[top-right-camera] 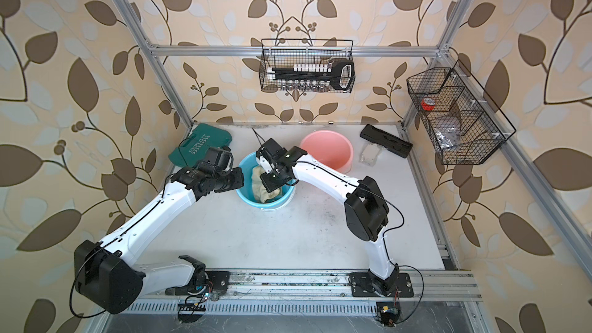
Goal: Wipe the inside of the bucket with a cloth
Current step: Wipe the dirt from the inside of the bucket.
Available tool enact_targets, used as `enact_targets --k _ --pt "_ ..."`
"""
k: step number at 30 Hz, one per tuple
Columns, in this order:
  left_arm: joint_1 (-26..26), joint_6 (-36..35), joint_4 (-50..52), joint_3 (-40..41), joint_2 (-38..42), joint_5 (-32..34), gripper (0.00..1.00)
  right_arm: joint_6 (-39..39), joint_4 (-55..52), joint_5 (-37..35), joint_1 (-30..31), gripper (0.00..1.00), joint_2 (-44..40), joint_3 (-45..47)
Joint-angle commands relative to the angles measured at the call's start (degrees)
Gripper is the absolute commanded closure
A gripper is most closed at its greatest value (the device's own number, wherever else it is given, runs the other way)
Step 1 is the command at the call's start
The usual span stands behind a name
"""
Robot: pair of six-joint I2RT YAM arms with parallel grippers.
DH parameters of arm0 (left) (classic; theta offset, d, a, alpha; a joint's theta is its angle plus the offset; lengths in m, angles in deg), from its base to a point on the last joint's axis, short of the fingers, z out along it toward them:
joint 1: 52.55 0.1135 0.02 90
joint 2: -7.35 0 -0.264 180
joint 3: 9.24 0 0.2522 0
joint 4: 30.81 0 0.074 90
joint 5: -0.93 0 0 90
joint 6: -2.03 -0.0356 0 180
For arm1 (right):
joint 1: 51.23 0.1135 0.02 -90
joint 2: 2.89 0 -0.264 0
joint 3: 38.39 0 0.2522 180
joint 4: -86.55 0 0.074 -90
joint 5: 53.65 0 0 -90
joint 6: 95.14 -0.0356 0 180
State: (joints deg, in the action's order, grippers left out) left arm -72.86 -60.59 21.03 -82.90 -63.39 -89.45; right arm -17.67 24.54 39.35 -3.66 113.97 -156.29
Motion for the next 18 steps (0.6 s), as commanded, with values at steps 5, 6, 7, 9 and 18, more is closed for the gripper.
enact_targets --k 5,6,7,9,18 --pt "-0.3 -1.9 2.1 -1.5 0.5 1.7 1.00 0.8 -9.2 -25.0 1.8 1.00 7.3 -7.2" --pt "-0.3 -1.9 2.1 -1.5 0.4 1.5 1.00 1.1 -9.6 -26.2 1.9 1.00 7.9 -7.9" --pt "-0.3 -1.9 2.0 -1.5 0.5 1.5 1.00 1.2 -10.2 -27.8 2.1 1.00 8.8 -8.9" --pt "-0.3 -1.8 1.8 -1.3 0.6 1.1 1.00 1.2 -11.3 -30.5 2.2 1.00 10.6 -11.1" --pt "-0.3 -1.3 2.6 -0.6 1.4 -2.2 1.00 -4.2 -12.9 -33.1 1.1 1.00 18.2 -18.4"
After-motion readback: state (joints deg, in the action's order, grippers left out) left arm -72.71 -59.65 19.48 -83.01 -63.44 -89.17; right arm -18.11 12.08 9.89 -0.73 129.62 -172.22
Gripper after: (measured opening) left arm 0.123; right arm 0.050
